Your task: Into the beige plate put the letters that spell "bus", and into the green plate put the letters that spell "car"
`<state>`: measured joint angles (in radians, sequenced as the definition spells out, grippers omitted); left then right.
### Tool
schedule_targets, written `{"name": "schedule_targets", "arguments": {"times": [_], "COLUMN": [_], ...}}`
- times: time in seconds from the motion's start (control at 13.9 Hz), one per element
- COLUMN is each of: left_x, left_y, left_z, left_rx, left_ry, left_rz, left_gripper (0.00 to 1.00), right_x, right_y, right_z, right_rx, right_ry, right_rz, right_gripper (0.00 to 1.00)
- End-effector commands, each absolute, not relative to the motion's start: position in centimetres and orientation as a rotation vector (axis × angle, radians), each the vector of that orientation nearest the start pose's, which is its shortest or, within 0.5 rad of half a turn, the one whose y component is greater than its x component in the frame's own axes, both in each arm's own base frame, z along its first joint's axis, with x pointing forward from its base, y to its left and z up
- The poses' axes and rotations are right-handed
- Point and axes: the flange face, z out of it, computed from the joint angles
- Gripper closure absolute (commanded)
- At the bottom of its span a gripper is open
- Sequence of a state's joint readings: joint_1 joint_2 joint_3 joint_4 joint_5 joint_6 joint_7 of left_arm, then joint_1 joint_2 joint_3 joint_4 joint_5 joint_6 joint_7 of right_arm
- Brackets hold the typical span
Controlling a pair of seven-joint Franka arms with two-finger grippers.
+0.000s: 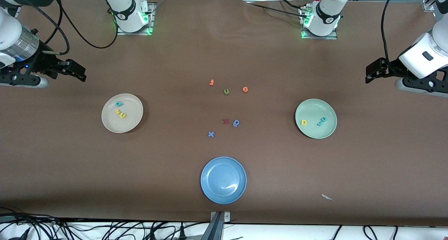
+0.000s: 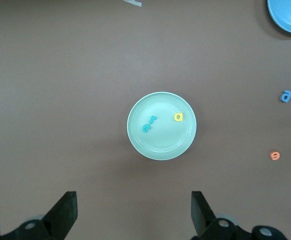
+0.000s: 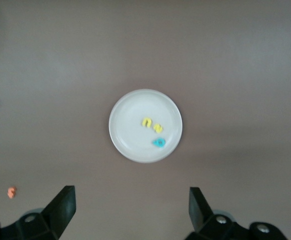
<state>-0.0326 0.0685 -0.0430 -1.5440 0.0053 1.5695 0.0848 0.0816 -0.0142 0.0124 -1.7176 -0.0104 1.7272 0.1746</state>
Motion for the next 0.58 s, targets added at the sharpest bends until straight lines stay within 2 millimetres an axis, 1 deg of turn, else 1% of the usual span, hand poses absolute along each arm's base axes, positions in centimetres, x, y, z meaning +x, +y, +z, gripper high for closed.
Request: {"name": "schedule_targets", "arguments": {"times": [0.0,0.29,0.36,0.5], "left_x": [57.0,57.0,57.0,57.0], "left_y": [-4.4,-4.4,-4.4,-4.4], "left_z": [60.5,60.5,60.5,60.5], "left_rx": [-3.13,-3.129,-3.129,-3.129], "left_ry": [0.267,0.269,0.269,0.269], "left_rz": [0.067,0.067,0.067,0.067], "left_gripper": [0.0,0.0,0.0,0.0], "right_x": [56.4,56.2,55.9,55.8], "right_y": [4.7,4.6,4.5,4.4], "right_z": [58.1,58.4,59.2,59.1], "right_rx": [-3.147,-3.15,-3.148,-3.155], "right_ry": [0.124,0.124,0.124,0.116], "right_rz": [-0.134,-0.137,-0.158,-0.145], "right_gripper": [0.0,0.0,0.0,0.0]}}
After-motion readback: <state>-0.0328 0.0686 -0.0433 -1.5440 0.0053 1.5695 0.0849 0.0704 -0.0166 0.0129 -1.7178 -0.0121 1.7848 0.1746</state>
